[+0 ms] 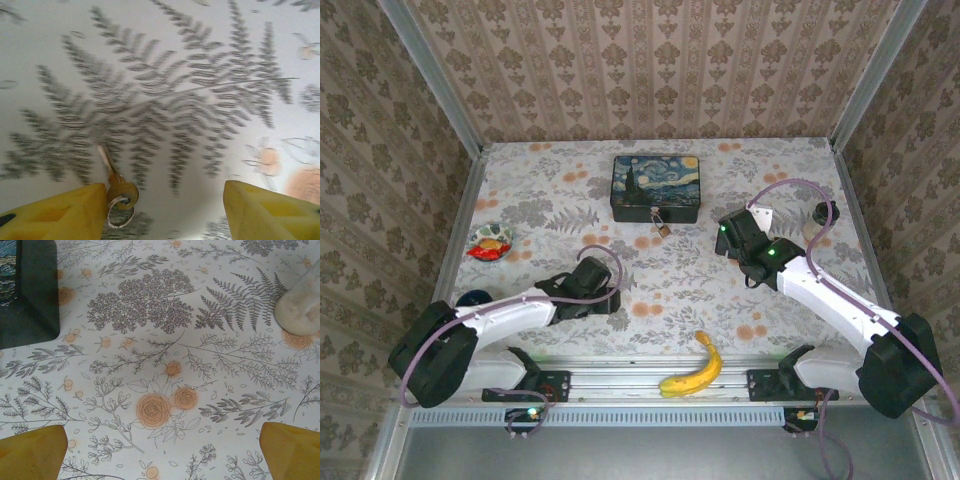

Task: Unlock the padlock with the key

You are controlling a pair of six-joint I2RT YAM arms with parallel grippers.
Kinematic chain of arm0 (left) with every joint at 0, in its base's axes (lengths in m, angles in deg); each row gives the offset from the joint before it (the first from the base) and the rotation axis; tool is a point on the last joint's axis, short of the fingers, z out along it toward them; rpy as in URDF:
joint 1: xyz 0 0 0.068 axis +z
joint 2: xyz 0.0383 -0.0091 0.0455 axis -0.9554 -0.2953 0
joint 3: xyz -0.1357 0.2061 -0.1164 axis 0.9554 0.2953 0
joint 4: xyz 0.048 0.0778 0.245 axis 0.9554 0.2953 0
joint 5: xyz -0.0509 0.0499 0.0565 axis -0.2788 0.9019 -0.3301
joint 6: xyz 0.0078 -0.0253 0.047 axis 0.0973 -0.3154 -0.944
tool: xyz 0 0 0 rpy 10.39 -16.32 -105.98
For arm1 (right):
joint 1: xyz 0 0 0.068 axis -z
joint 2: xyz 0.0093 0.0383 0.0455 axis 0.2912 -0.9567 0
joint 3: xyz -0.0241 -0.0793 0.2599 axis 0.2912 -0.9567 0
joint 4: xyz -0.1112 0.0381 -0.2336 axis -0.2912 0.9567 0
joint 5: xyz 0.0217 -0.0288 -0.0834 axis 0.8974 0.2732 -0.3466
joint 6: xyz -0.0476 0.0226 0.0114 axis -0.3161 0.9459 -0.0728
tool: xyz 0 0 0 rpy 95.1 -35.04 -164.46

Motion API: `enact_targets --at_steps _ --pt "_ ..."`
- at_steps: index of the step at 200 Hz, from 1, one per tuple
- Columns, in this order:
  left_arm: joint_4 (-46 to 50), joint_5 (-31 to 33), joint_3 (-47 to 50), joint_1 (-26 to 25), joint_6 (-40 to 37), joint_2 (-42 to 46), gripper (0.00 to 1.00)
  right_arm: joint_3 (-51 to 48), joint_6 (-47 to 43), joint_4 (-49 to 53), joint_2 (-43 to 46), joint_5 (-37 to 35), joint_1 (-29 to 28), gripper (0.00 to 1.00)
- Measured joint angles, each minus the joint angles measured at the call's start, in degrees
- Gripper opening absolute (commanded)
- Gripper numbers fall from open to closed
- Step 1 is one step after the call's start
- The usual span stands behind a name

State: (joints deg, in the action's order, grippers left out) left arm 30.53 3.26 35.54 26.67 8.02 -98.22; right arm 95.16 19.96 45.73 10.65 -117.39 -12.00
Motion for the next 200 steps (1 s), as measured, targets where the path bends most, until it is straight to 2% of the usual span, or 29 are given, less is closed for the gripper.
enact_targets --at_steps 25,53,83,110,159,200 --pt "-2.36 -1.90 0.00 -1.90 3.06 -0.13 0.64 0.00 -0.02 -0.02 0.00 1.01 0.00 1.00" --pt "-2.29 -1.49 0.00 -2.58 5.68 0.76 0.69 0.00 -0.37 -0.02 0.04 2.97 -0.35 1.00" --pt "0.17 1.79 -0.13 -1.60 7.52 7.30 0.83 0.04 -1.46 0.00 0.37 5.51 -3.02 1.00" --pt "1.05 4.46 -0.28 4.22 8.44 13.94 1.00 2.29 -2.60 0.52 -0.83 7.48 -8.17 0.90" --pt "3.15 6.45 -0.28 16.76 8.52 19.85 1.00 13.84 -5.49 3.28 -12.37 10.05 -19.21 0.70" --pt "7.10 6.45 -0.72 21.42 8.57 21.16 1.00 19.30 -7.74 4.35 -21.99 13.22 -26.77 0.58"
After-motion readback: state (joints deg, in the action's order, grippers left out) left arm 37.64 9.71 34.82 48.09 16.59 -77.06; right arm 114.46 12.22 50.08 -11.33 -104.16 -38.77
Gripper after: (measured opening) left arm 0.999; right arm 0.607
